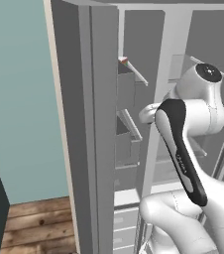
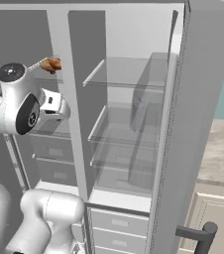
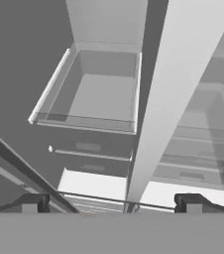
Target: Pick up the frozen chicken drumstick from the freezer, place it on any shelf in the fridge, and close the fridge and freezer doors when done.
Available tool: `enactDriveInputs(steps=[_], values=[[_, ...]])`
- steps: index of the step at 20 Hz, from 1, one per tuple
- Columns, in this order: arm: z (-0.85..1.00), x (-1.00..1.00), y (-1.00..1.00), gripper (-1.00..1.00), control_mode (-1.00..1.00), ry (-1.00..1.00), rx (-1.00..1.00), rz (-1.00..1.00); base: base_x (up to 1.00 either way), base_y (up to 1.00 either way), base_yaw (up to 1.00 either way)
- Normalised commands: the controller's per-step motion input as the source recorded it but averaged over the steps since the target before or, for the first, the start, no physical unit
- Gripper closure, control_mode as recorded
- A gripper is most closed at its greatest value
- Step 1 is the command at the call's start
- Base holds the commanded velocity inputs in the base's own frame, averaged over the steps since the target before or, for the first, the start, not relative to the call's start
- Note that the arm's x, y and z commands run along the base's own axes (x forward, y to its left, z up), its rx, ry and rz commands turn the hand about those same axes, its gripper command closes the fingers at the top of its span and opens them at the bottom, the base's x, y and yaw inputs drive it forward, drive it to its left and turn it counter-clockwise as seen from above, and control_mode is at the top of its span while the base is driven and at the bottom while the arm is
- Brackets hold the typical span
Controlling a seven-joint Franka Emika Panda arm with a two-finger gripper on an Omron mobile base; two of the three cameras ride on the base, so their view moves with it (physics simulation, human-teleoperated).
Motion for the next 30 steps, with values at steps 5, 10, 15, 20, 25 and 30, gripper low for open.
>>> enactDriveInputs(steps=[5,10,15,20,25,30], values=[[0.68,0.00,0.04,-1.00,-1.00,-0.04,0.00,0.00,0.00,0.00,0.00],[0.32,0.08,0.20,-1.00,-1.00,-0.09,0.01,0.00,0.00,0.00,0.00],[0.03,0.08,0.18,-1.00,-1.00,-0.19,0.06,0.03,0.00,0.00,0.00],[0.00,0.32,0.17,-1.00,-1.00,-0.25,0.05,0.09,0.00,0.00,0.00],[0.05,0.60,0.25,-1.00,-1.00,-0.17,0.00,0.07,0.00,0.00,0.00],[0.28,0.58,0.13,-1.00,-1.00,-0.03,-0.02,0.00,0.00,0.00,0.00]])
